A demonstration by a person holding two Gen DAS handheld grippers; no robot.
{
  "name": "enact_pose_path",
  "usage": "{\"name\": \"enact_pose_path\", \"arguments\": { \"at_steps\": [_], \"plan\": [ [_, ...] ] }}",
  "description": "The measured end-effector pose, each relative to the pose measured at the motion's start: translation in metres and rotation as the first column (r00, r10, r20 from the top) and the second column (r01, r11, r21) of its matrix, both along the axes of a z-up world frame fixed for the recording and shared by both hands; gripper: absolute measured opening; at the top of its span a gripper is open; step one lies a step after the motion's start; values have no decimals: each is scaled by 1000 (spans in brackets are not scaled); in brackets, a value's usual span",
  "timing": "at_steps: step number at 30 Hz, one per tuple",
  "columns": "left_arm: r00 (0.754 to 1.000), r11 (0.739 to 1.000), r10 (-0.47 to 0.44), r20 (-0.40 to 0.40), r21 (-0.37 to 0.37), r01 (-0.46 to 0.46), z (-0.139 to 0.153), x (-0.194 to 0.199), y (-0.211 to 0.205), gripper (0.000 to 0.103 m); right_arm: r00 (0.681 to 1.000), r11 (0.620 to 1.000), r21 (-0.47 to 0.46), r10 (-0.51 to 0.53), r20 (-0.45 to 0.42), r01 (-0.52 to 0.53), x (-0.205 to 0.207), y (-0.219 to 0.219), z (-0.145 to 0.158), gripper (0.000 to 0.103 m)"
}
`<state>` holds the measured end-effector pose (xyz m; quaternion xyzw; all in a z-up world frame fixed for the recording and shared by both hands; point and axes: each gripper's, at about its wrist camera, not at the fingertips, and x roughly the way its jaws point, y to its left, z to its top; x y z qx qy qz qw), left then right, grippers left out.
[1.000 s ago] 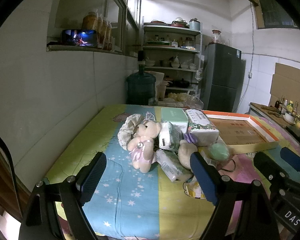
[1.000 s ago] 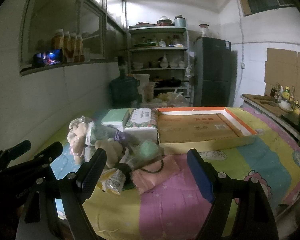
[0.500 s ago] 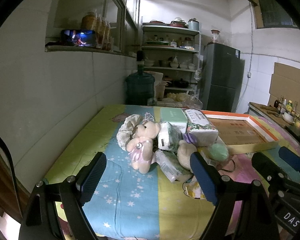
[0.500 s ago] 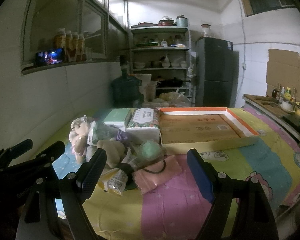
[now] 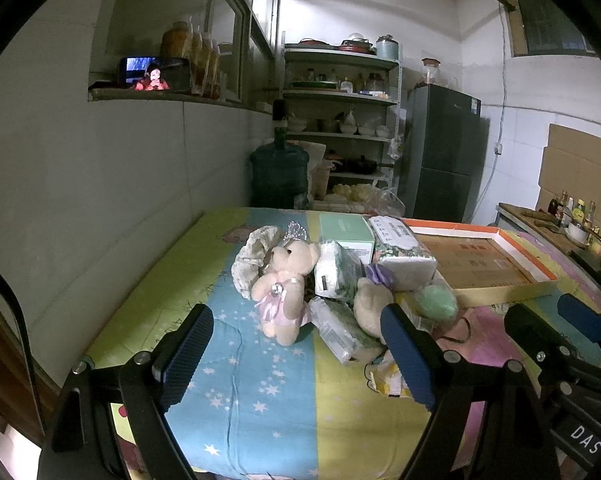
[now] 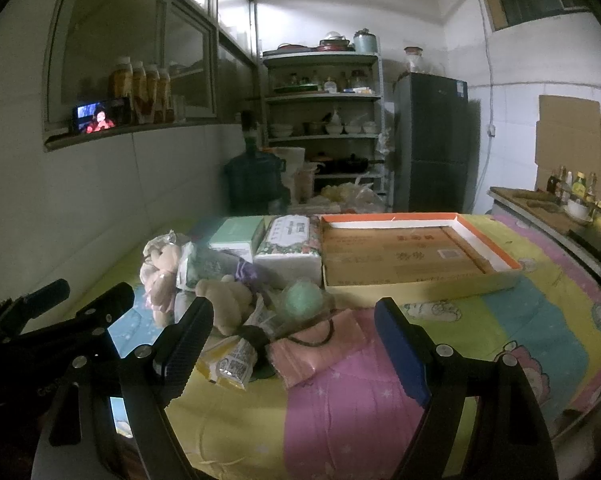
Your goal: Organize soft objects
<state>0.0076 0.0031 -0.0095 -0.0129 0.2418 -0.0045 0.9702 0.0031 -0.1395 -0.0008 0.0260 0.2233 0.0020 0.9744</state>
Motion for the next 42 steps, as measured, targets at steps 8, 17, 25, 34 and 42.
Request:
{"name": "enact_pose_path", "arguments": {
  "at_steps": [8, 17, 25, 34, 42],
  "plan": [
    [1000, 1000, 0, -1, 0, 0, -1, 0, 0, 86, 1000, 1000, 0, 4, 0, -4, 0, 4, -1, 84],
    [1000, 1000, -1, -5, -4, 1, -2, -2, -2, 86, 1000, 1000, 10, 12, -8, -12, 0, 11, -4, 84],
    [1000, 1000, -2, -5, -6, 2, -4, -2, 0, 86, 1000, 1000, 14, 13, -10, -13, 2, 7, -5, 84],
    [1000, 1000, -6, 1, -14, 6, -6, -2, 1, 86, 1000, 1000, 14, 13, -11, -13, 2, 7, -5, 84],
    [1000, 1000, -11, 15, -18, 12, -8, -2, 3, 86, 999, 999, 38, 31, -33, -30, 5, 5, -14, 84]
  ]
}}
